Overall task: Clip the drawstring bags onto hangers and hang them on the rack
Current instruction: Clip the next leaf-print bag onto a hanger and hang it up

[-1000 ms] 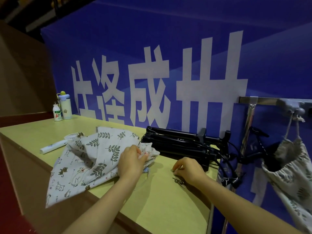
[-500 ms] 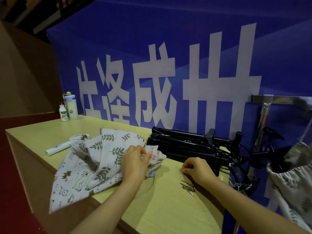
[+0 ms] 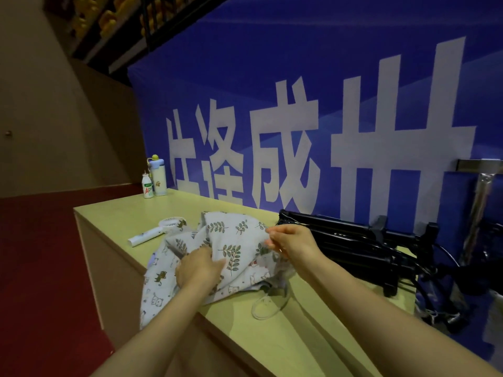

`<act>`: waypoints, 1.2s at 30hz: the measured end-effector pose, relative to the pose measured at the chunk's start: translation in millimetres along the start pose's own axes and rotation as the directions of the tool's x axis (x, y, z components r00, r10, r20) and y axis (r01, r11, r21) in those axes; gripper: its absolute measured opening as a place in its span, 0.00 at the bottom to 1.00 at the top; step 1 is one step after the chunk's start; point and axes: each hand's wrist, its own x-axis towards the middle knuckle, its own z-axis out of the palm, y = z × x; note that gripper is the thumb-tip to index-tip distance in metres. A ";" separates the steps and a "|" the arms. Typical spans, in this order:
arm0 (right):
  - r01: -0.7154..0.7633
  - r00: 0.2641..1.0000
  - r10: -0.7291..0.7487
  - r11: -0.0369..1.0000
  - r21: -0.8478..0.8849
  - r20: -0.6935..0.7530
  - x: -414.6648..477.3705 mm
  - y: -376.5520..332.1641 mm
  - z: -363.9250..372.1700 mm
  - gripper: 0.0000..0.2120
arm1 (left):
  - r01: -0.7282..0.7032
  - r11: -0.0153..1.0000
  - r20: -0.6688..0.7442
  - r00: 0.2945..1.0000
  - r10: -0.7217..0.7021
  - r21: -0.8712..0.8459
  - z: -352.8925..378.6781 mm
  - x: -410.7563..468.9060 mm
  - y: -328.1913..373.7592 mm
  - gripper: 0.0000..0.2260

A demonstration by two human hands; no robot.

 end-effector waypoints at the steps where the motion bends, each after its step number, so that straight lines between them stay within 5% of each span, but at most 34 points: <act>1: -0.028 0.999 0.027 0.999 0.027 0.016 -0.7 -0.4 7.9 0.07 | -0.037 0.993 -0.007 0.999 0.036 -0.112 -2.8 -0.7 -1.2 0.13; 5: -0.121 0.992 0.121 0.993 -0.015 -0.021 0.3 -0.5 28.0 0.16 | -0.169 0.741 -0.168 0.983 0.077 -0.650 -32.3 -4.9 18.6 0.16; 9: -0.215 0.975 0.217 0.976 0.038 -0.053 1.6 -4.9 36.2 0.19 | -0.161 0.527 -0.217 0.975 -0.046 -0.834 -56.7 15.6 36.6 0.17; 15: -0.215 0.976 0.215 0.976 0.008 0.013 -4.3 -7.6 41.9 0.14 | -0.092 0.279 -0.148 0.971 -0.187 -0.956 -79.0 28.5 47.0 0.11; 20: 0.009 0.975 -0.014 1.000 0.025 0.224 -15.2 -9.2 47.4 0.14 | -0.037 0.175 -0.079 0.968 -0.239 -0.984 -83.6 28.2 45.5 0.15; 23: 0.144 0.955 -0.126 0.988 -0.048 0.270 -21.9 -15.6 52.8 0.11 | 0.013 0.117 -0.008 0.984 -0.178 -0.993 -84.5 22.6 46.3 0.17; 25: 0.154 0.952 -0.144 0.988 -0.015 0.269 -23.4 -21.3 57.8 0.08 | 0.127 0.056 0.126 0.992 -0.018 -0.990 -89.5 14.2 46.9 0.22; 28: 0.090 0.953 -0.118 0.990 0.112 0.278 -24.1 -29.9 61.5 0.04 | 0.275 0.026 0.273 0.927 0.257 -0.961 -97.3 0.3 49.0 0.28; 31: 0.025 0.957 -0.116 0.947 0.321 0.267 -25.0 -42.8 61.0 0.05 | 0.252 0.111 0.275 0.873 0.404 -0.961 -100.8 -12.8 50.2 0.27; 34: -0.009 0.961 -0.108 0.907 0.421 0.253 -26.6 -52.6 60.1 0.07 | -0.061 0.364 0.131 0.868 0.480 -0.929 -99.5 -22.5 54.7 0.21; 36: -0.031 0.956 -0.093 0.912 0.409 0.279 -31.1 -56.2 63.2 0.08 | -0.241 0.474 -0.034 0.914 0.403 -0.847 -104.9 -26.0 60.7 0.11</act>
